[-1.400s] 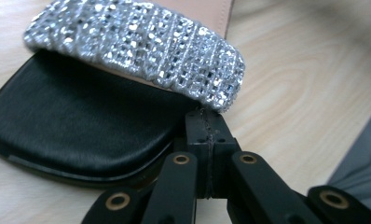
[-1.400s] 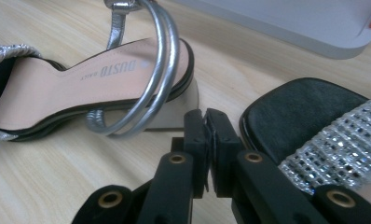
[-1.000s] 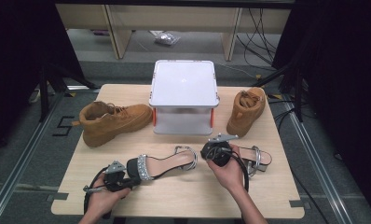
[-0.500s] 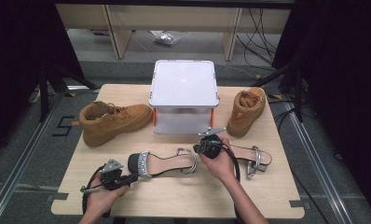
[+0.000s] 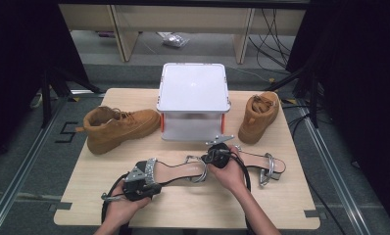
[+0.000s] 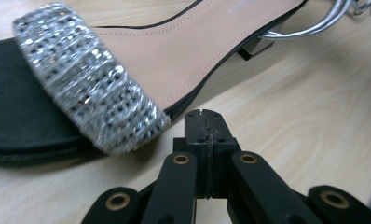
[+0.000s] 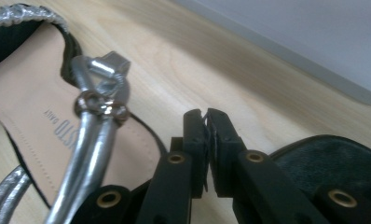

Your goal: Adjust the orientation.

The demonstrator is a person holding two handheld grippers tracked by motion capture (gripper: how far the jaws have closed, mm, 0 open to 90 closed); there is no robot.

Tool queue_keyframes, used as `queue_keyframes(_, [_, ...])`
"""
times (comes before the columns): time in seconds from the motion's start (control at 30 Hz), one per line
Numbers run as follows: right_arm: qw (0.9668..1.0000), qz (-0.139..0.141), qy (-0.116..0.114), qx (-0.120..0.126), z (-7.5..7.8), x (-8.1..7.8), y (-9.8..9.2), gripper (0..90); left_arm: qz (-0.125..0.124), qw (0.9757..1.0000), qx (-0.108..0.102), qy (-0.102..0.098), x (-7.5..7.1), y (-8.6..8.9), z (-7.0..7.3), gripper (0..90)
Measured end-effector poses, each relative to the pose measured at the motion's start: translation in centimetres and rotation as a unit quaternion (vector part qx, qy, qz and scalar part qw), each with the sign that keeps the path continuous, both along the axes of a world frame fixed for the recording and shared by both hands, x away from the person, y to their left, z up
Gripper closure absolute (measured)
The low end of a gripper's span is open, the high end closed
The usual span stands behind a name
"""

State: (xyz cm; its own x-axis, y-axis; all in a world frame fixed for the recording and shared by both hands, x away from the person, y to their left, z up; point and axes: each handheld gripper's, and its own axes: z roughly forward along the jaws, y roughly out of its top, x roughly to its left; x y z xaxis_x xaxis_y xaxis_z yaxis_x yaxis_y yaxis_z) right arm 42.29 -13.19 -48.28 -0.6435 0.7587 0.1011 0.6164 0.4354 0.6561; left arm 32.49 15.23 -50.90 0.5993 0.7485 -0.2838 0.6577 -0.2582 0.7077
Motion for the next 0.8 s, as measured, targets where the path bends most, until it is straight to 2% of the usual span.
queue_keyframes(0.07, [1.0000,0.001,0.005,-0.001,-0.1,0.0,0.1,87.7,0.006,1.0000,-0.002,0.003,0.3,-0.3,-0.3,89.4])
queue_keyframes(0.1, [1.0000,0.005,0.003,0.000,-0.2,0.1,0.1,87.8,0.005,0.9999,0.009,0.000,0.5,-0.4,-0.4,89.4])
queue_keyframes(0.13, [1.0000,0.004,0.004,0.004,-0.4,0.1,0.1,88.0,0.011,0.9999,0.003,0.001,0.6,-0.5,-0.5,89.5])
queue_keyframes(0.2, [1.0000,0.006,0.004,-0.002,-0.6,0.1,0.1,89.3,0.016,0.9999,-0.002,0.002,0.8,-0.6,-0.6,89.5])
queue_keyframes(0.27, [0.9999,0.008,0.008,-0.001,-0.5,-0.1,0.1,90.0,0.011,0.9999,0.005,0.001,1.0,-0.5,-0.6,89.5])
queue_keyframes(0.3, [1.0000,0.006,0.006,0.004,-0.6,-0.1,0.2,90.0,0.011,0.9999,0.004,0.003,1.0,-0.5,-0.5,89.5])
queue_keyframes(0.33, [0.9999,0.012,0.008,-0.004,-0.5,-0.2,0.1,90.0,0.016,0.9999,0.000,0.002,1.0,-0.5,-0.5,89.5])
queue_keyframes(0.4, [0.9998,0.010,0.016,-0.003,-0.4,-0.5,0.1,90.0,0.012,0.9999,0.001,0.002,1.1,-0.5,-0.5,89.6])
queue_keyframes(0.47, [0.9997,0.014,0.015,-0.009,-0.4,-0.9,0.1,90.0,0.015,0.9999,-0.006,0.004,1.2,-0.6,-0.4,89.5])
queue_keyframes(0.5, [0.9999,0.013,0.007,-0.007,-0.5,-1.1,0.1,90.0,0.014,0.9999,-0.006,0.006,1.3,-0.5,-0.4,89.5])
queue_keyframes(0.53, [0.9996,0.018,0.019,-0.009,-0.3,-1.5,0.0,90.0,0.014,0.9999,-0.006,0.006,1.3,-0.5,-0.4,89.5])
queue_keyframes(0.57, [0.9996,0.018,0.019,-0.009,-0.3,-1.5,0.0,90.0,0.015,0.9998,-0.007,0.006,1.4,-0.4,-0.3,89.5])
queue_keyframes(0.6, [0.9993,0.026,0.025,-0.008,-0.3,-2.3,-0.3,90.0,0.012,0.9999,-0.005,0.008,1.5,-0.3,-0.2,89.5])
queue_keyframes(0.63, [0.9995,0.027,0.020,-0.002,-0.5,-2.6,-0.3,90.0,0.014,0.9999,-0.004,0.007,1.6,-0.2,-0.1,89.5])
queue_keyframes(0.67, [0.9991,0.029,0.030,-0.001,-0.3,-3.2,-0.5,90.0,0.012,0.9999,-0.003,0.010,1.6,-0.1,0.0,89.5])
queue_keyframes(0.7, [0.9990,0.032,0.031,0.007,-0.5,-3.7,-0.5,90.0,0.023,0.9997,-0.007,0.010,1.6,-0.2,0.1,89.5])
queue_keyframes(0.73, [0.9984,0.039,0.040,0.012,-0.4,-4.2,-0.7,90.0,0.014,0.9999,-0.002,0.008,1.7,0.0,0.1,89.6])
queue_keyframes(0.77, [0.9982,0.038,0.042,0.019,-0.6,-4.6,-0.7,90.0,0.016,0.9999,-0.001,0.005,1.8,0.0,0.1,89.6])
queue_keyframes(0.8, [0.9979,0.041,0.044,0.023,-0.6,-5.0,-0.8,90.0,0.021,0.9997,-0.007,0.008,1.9,0.0,0.1,89.6])
